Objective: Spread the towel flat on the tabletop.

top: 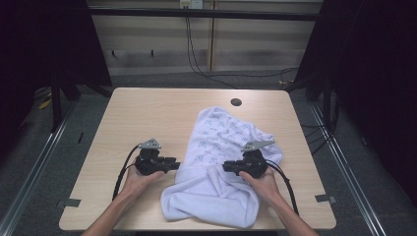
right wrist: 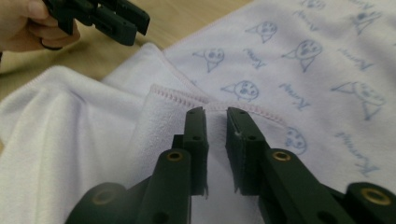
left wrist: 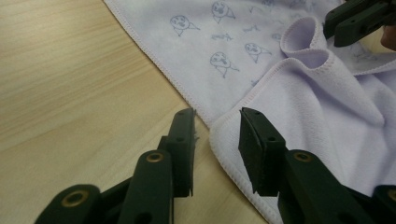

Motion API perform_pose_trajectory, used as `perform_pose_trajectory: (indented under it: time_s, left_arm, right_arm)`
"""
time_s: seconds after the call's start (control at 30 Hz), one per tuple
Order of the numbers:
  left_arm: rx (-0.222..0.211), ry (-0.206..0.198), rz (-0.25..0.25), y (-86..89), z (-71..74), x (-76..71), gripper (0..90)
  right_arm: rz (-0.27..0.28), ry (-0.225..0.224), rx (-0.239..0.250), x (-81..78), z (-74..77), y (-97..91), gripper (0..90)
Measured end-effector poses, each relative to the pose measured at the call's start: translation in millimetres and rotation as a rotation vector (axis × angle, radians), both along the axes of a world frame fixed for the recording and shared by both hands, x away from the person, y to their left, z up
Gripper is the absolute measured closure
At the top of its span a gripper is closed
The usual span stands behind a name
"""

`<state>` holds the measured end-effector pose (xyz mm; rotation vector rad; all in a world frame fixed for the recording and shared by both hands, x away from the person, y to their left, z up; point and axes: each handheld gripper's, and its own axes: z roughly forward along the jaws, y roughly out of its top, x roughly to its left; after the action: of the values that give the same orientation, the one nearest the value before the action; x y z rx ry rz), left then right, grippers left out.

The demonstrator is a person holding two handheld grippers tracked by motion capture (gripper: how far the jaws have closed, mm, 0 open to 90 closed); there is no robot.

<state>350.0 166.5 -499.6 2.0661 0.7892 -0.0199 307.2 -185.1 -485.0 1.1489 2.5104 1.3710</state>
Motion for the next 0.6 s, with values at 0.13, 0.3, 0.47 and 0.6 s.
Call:
perform_pose_trajectory:
  time_s: [0.13, 0.3, 0.47, 0.6]
  left_arm:
    - [0.057, 0.003, -0.039, -6.1, -6.5, -2.5, 68.6]
    - [0.086, -0.021, -0.066, -11.4, -5.3, -9.8, 87.4]
    - [0.04, 0.013, -0.066, -6.1, -6.5, -8.2, 88.8]
    - [0.017, 0.015, -0.056, -3.5, -5.0, -9.2, 88.9]
  right_arm:
    - [0.011, 0.012, -0.019, 0.8, -6.0, 6.7, 67.7]
    - [0.01, 0.007, -0.058, -0.1, -11.4, 13.1, 57.2]
    - [0.011, -0.052, -0.108, -5.3, -19.8, 20.5, 55.4]
    - [-0.027, -0.108, -0.168, -9.4, -20.2, 21.8, 75.9]
